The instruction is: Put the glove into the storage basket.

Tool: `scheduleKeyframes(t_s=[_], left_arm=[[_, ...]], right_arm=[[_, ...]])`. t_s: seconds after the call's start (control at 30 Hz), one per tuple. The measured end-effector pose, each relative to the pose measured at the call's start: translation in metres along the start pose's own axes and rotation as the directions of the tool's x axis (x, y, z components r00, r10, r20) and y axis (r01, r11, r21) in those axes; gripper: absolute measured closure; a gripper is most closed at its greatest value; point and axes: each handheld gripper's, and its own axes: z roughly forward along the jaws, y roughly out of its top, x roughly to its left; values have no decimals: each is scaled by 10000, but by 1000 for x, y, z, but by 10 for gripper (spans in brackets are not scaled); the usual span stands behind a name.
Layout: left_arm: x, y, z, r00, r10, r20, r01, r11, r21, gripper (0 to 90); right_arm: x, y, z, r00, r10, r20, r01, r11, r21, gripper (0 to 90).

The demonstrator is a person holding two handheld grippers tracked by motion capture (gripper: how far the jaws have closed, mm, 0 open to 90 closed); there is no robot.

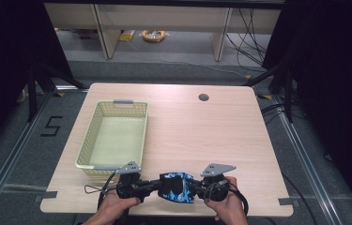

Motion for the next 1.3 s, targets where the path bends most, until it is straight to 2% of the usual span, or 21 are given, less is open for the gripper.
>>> scheduleKeyframes(t_s=[0.2,0.27,0.33,0.37,0.4,0.53,0.57,0.67,0.73,0.77,0.83,0.87,1.0,1.03,1.07,1.13,1.23,1.27,1.3], left_arm=[[1,7,-8,9999,110,-6,-110,9999,-125,849],[3,9,-10,10000,-59,24,59,10000,-39,847],[6,13,-14,10000,-52,-52,52,10000,35,846],[7,15,-16,9999,-56,-110,55,10000,-27,847],[7,18,-19,9999,-109,-127,107,9999,-105,847],[9,27,-30,9997,-168,-195,162,9994,-312,848],[9,29,-32,9998,-105,-153,100,9994,-321,848],[11,37,-40,9997,-162,-185,155,9991,-392,846],[13,42,-45,9996,-159,-213,149,9989,-437,846],[14,43,-48,9994,-149,-302,137,9991,-414,846],[15,49,-53,9993,-151,-335,136,9989,-456,847],[16,51,-56,9992,-101,-383,85,9991,-424,846],[20,59,-65,9988,-191,-440,170,9987,-474,846],[21,61,-67,9985,-193,-521,167,9987,-483,846],[21,62,-69,9976,-287,-624,252,9981,-567,846],[25,63,-73,9978,-468,-476,445,9979,-480,846],[30,66,-79,9965,-477,-692,443,9978,-491,846],[32,67,-81,9951,-583,-800,538,9969,-570,846],[34,69,-83,9956,-568,-740,528,9971,-546,846]], right_arm=[[4,10,-6,9997,254,48,-253,9995,-171,816],[4,16,-5,9999,147,-13,-147,9994,-323,817],[5,24,-4,10000,-1,70,2,9998,-183,817],[7,27,-4,9999,79,107,-77,9997,-222,817],[7,31,-4,9997,-204,99,205,9996,-172,817],[11,46,-6,9990,-428,102,431,9983,-384,817],[11,50,-7,9981,-621,30,622,9972,-420,817],[13,61,-6,9979,-630,133,635,9971,-428,817],[13,67,-5,9982,-592,19,592,9975,-399,817],[15,70,-5,9991,-403,-95,400,9985,-383,817],[14,77,-3,9968,-790,-68,786,9956,-510,817],[16,80,-3,9977,-684,3,684,9964,-493,817],[19,92,0,9967,-812,-5,810,9950,-587,817],[20,95,0,9976,-686,-78,682,9966,-454,817],[19,98,3,9953,-955,-139,944,9934,-649,817],[21,104,4,9958,-907,-117,900,9946,-507,817],[22,113,9,9956,-901,-258,887,9946,-533,817],[23,115,10,9962,-865,-142,855,9946,-583,817],[24,118,12,9963,-837,-197,826,9953,-505,817]])
